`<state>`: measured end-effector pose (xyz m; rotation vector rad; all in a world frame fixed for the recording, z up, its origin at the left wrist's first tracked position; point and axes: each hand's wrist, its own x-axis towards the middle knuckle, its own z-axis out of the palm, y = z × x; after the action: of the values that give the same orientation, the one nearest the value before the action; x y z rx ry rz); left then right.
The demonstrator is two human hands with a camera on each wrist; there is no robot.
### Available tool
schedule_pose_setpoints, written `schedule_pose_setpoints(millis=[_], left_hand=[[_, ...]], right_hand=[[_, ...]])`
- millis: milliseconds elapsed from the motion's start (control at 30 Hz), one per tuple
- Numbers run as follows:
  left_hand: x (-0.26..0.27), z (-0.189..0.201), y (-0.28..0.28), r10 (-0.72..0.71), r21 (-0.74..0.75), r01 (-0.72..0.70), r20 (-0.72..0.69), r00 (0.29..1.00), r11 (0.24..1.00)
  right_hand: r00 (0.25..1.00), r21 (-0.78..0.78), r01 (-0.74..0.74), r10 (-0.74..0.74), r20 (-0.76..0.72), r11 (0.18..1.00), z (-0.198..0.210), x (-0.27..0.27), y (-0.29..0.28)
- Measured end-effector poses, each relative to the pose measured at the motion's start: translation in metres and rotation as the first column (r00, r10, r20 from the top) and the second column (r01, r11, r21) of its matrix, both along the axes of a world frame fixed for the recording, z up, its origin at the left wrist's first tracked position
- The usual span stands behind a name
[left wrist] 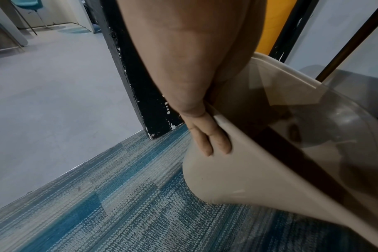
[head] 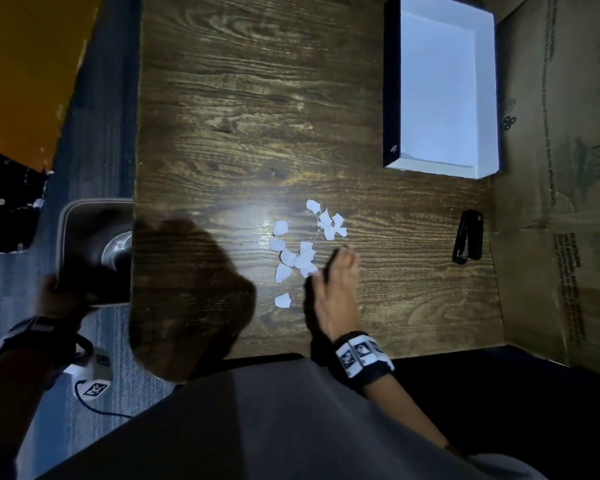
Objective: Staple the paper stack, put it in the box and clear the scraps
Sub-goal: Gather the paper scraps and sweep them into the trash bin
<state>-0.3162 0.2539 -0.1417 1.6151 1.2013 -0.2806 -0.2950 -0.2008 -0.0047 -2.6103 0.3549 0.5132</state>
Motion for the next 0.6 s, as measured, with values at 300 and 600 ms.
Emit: schedule_pose_setpoints(millis=[300, 600], left_hand=[[-0.001, 0.011, -0.008, -0.026, 0.073, 0.034, -0.113, 0.993, 0.997], [0.001, 0.006, -0.002, -0.006, 0.036, 0.008, -0.054, 0.999, 0.999]], right_hand=[[0.986, -0.128, 0.013, -0.035, -0.166, 0.992, -0.009, -0.035, 0.008], [0.994, 0.350, -0.103, 0.108, 0.005, 0.931, 0.009, -0.018, 0.020]])
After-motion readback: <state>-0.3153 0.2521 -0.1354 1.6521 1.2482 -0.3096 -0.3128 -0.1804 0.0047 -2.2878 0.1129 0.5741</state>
